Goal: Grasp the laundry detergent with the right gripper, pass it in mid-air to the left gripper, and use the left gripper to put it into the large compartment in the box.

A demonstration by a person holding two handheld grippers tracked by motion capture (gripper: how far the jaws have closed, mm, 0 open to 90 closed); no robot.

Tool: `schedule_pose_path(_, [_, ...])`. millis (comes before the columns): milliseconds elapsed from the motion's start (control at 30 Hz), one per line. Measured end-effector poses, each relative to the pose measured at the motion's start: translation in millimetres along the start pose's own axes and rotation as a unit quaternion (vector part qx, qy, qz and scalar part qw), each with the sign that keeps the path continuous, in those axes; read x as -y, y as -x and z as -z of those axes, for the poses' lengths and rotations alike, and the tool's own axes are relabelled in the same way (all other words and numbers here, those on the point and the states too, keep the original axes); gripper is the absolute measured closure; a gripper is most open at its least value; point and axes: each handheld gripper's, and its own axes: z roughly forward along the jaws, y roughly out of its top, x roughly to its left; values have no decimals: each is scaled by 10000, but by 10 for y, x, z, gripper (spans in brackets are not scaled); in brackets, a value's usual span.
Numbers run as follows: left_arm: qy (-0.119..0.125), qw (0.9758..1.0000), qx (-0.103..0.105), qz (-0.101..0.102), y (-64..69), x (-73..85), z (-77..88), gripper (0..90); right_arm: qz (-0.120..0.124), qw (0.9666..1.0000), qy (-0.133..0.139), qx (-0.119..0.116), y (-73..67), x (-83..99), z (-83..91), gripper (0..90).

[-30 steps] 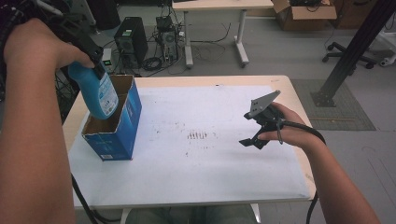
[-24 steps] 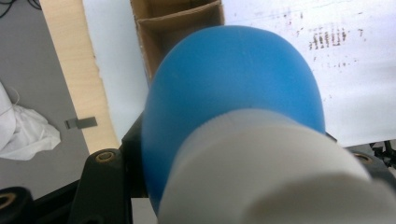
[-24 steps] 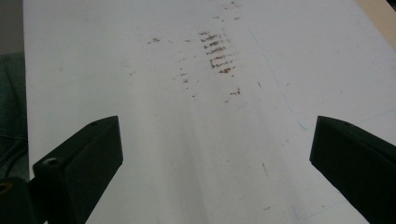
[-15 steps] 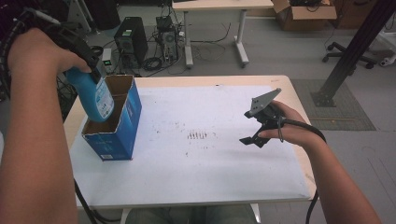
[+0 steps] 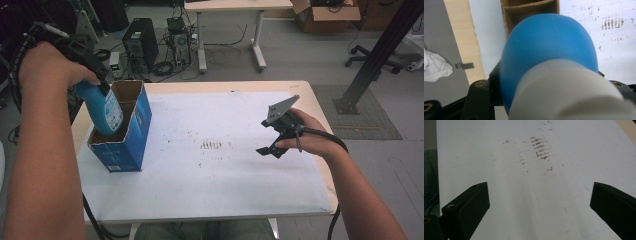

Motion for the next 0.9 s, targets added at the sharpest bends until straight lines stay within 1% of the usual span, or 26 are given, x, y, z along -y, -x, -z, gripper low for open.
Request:
schedule_pose_path(133, [-30, 10000, -37, -36, 26, -16, -80, 393, 16, 10000, -1, -14, -3, -12, 4, 27])
schedule_pose_path(300, [-63, 10000, -24, -60, 48, -33, -164, 393, 19, 10000, -21, -14, -5, -13, 9, 27])
schedule_pose_path(333, [-67, 10000, -20, -37, 51, -36, -182, 393, 25, 10000, -21, -11, -4, -12, 10, 27])
schedule_pose_path(533, [-135, 9998, -135, -47, 72, -56, -291, 393, 17, 10000, -15, 0, -6, -3, 32, 27])
schedule_pose_path(600, [-134, 9998, -114, -25, 63, -57, -326, 393, 10, 10000, -10, -2, -9, 1, 33, 27])
schedule_pose_path(733, [-152, 9999, -50, -51, 47, -53, -402, 393, 8, 10000, -14, -11, -12, 11, 29, 27])
schedule_pose_path(900, [-172, 9998, 25, -6, 22, -49, -522, 393, -21, 10000, 16, -10, -12, 24, 23, 26])
